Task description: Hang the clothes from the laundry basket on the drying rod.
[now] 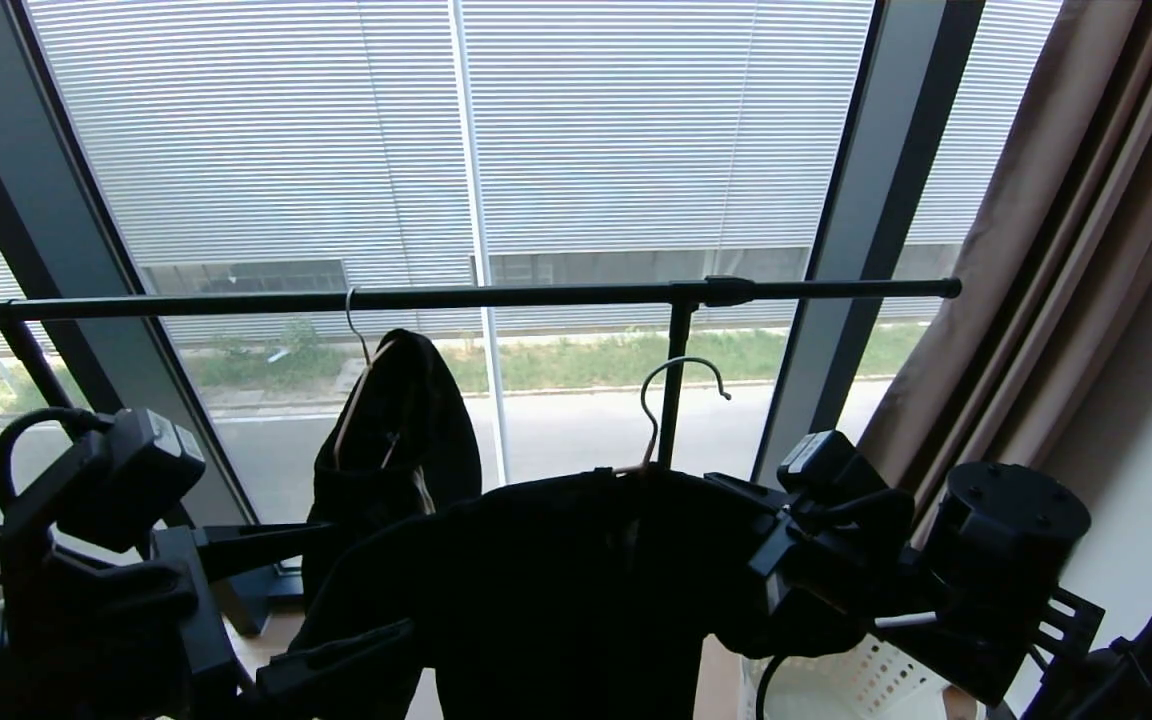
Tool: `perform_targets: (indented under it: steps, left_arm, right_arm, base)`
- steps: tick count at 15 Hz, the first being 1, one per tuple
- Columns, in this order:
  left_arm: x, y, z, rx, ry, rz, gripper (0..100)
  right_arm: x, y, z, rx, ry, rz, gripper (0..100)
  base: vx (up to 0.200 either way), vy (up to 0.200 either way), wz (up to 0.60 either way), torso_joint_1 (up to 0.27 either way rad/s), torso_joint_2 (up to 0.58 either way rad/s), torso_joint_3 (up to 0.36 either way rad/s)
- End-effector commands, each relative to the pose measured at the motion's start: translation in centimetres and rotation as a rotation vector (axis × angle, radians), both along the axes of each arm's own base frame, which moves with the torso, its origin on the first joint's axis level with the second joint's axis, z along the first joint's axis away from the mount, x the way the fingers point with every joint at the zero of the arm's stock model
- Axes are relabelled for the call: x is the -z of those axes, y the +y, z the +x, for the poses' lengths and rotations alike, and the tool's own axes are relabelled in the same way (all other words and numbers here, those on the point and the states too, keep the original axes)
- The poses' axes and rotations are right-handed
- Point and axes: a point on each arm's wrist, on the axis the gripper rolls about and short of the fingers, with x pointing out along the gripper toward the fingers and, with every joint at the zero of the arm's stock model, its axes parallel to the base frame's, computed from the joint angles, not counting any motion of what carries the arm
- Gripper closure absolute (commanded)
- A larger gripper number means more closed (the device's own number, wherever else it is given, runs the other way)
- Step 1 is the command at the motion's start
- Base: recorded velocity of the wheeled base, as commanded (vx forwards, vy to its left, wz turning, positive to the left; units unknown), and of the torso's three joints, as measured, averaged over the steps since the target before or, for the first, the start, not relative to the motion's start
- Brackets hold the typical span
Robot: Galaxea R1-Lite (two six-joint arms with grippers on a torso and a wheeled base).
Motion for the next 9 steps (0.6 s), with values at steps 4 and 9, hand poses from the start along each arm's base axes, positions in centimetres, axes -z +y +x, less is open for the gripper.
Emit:
perform_targets:
  steps: [4, 9]
  left_arm:
    - [1.8, 0.7, -0.6, -0.020, 0.026, 0.011, 0]
    - [2.7, 1.5, -0.6, -0.036, 0.041, -0.007, 0]
  right_arm:
    - [-0.1, 0.0, 0.0, -0.002, -0.002, 0.002, 100]
    - [0.0, 0.0, 0.0, -0.003, 0.000, 0.003, 100]
  base:
    - [0.000, 0.000, 0.00, 0.000, 0.00, 0.000]
    - [0.000, 0.000, 0.00, 0.000, 0.00, 0.000]
